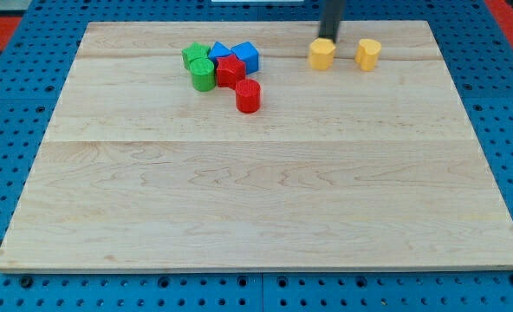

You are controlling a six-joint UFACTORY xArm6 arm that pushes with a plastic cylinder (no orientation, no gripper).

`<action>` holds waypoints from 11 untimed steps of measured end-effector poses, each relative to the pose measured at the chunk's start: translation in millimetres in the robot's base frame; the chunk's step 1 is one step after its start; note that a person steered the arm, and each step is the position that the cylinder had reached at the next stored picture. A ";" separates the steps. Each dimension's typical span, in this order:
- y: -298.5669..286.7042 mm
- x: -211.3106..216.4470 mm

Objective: Place the yellow hexagon on top side of red circle

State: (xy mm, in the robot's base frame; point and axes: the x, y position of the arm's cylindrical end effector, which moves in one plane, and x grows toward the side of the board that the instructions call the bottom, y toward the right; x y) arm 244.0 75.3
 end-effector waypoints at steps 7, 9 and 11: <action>-43.8 49.8; -47.0 11.7; -85.8 30.2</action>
